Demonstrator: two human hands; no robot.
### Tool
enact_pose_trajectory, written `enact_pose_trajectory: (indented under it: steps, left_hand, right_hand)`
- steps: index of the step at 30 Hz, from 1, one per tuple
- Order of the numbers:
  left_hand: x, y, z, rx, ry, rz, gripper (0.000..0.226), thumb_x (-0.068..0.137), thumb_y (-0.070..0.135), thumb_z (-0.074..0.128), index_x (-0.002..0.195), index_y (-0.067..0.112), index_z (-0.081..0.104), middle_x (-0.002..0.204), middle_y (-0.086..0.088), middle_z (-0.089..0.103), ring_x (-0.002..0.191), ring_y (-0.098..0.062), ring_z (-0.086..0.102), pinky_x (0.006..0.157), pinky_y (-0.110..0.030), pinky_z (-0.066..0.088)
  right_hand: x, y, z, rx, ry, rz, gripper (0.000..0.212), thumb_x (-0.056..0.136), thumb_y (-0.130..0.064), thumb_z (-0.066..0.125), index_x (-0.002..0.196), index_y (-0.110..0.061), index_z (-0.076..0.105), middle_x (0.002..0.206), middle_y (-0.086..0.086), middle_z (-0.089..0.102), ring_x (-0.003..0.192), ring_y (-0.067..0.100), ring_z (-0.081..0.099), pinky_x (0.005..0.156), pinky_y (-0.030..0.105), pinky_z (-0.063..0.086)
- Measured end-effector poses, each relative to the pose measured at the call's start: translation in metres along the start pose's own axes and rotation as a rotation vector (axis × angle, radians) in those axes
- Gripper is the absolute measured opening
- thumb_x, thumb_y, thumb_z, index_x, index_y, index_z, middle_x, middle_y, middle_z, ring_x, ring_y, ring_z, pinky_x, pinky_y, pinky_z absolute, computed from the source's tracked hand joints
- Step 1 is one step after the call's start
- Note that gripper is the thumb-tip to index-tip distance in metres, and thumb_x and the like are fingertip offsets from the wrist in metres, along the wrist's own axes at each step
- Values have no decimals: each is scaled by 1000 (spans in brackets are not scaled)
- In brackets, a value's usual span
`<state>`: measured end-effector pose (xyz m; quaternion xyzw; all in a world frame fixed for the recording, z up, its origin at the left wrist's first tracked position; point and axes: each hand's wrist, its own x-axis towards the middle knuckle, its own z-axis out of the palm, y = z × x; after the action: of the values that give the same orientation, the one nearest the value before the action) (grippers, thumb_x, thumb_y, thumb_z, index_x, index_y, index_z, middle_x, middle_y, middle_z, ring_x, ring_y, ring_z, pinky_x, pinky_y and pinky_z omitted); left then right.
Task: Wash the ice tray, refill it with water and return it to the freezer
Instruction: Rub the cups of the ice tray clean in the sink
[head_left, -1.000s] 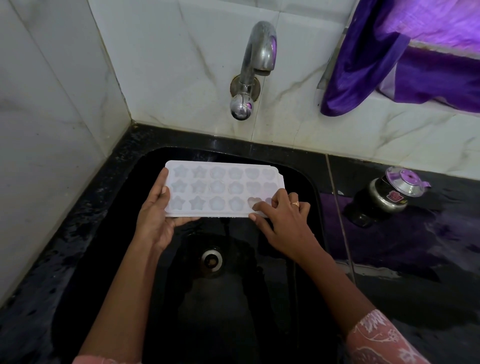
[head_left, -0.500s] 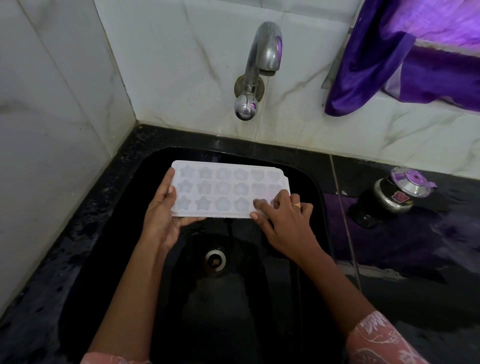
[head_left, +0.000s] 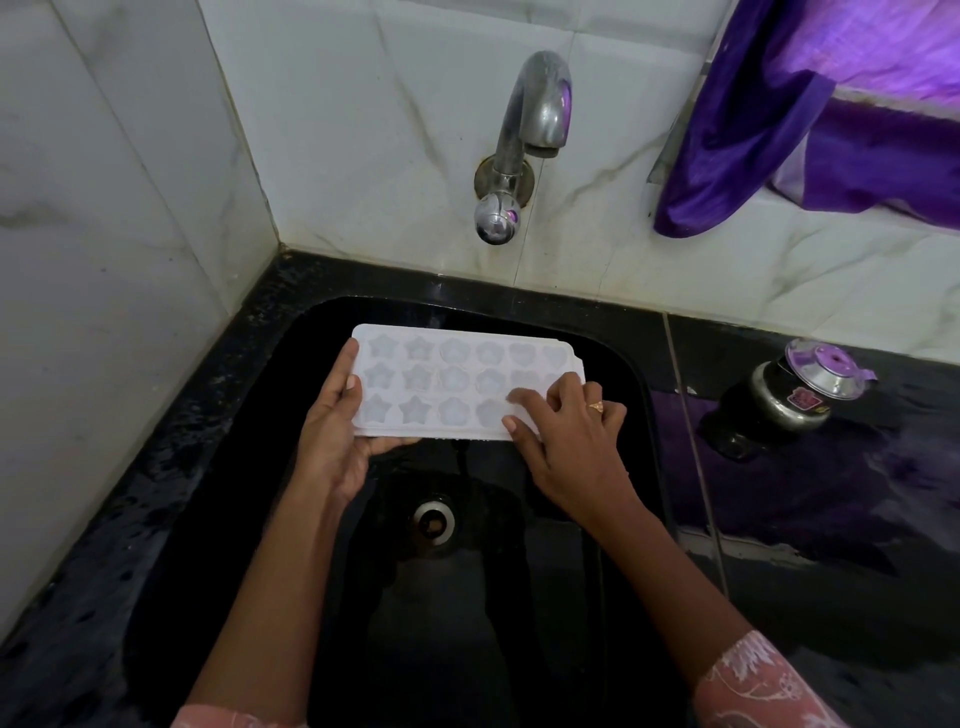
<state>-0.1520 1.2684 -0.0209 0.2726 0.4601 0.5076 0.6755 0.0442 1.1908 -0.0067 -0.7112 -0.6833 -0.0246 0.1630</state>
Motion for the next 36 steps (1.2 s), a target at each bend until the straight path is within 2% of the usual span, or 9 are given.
enact_pose_trajectory:
  steps: [3,8,14,18,23,29,36]
  left_hand:
    - [0,-1,2,6,-1,0,37,100,19,36,133,32,47,111,14,57,98,-15,59,56,-39,59]
    - [-2,-1,3,-15,-10,0,38,100,19,36,135,31,45,109,14,58,95,-15,60,56,-40,59]
    - [0,0,1,-14,-4,-2,36,100,19,36,131,32,49,112,12,57,97,-15,59,54,-39,58]
    - [1,0,-1,-15,3,0,37,100,20,37,132,33,48,110,13,58,97,-15,60,54,-38,58]
    - [1,0,0,-18,1,4,37,100,20,36,134,31,46,110,13,57,97,-15,59,55,-38,59]
    - [0,0,0,-25,0,7,37,100,20,36,134,31,46,108,13,58,95,-14,60,55,-39,59]
    - [1,-1,0,-27,9,8,38,100,19,36,134,31,46,108,14,58,95,-14,60,56,-40,59]
  right_hand:
    - [1,-7,1,-12,-69,-78,44,90,-51,25,114,-30,56,95,-1,36,89,15,36,78,34,18]
    - [2,-10,4,-3,-130,-68,51,87,-56,18,121,-34,49,97,-5,27,91,10,25,78,30,10]
    - [3,-11,5,13,-149,-76,48,87,-56,19,118,-37,50,97,-6,27,92,11,27,76,28,7]
    - [3,-7,5,1,-138,-76,43,89,-53,23,112,-34,54,98,-2,34,95,17,37,80,32,13]
    - [4,-9,8,-47,-98,-43,42,89,-52,25,103,-27,57,98,4,44,91,20,43,76,34,19]
    - [5,-12,7,-52,-146,-31,52,88,-56,18,124,-33,49,107,3,41,100,20,39,79,32,14]
    - [6,-9,7,-25,-179,-75,53,85,-59,17,124,-38,45,101,-3,30,99,16,35,80,32,11]
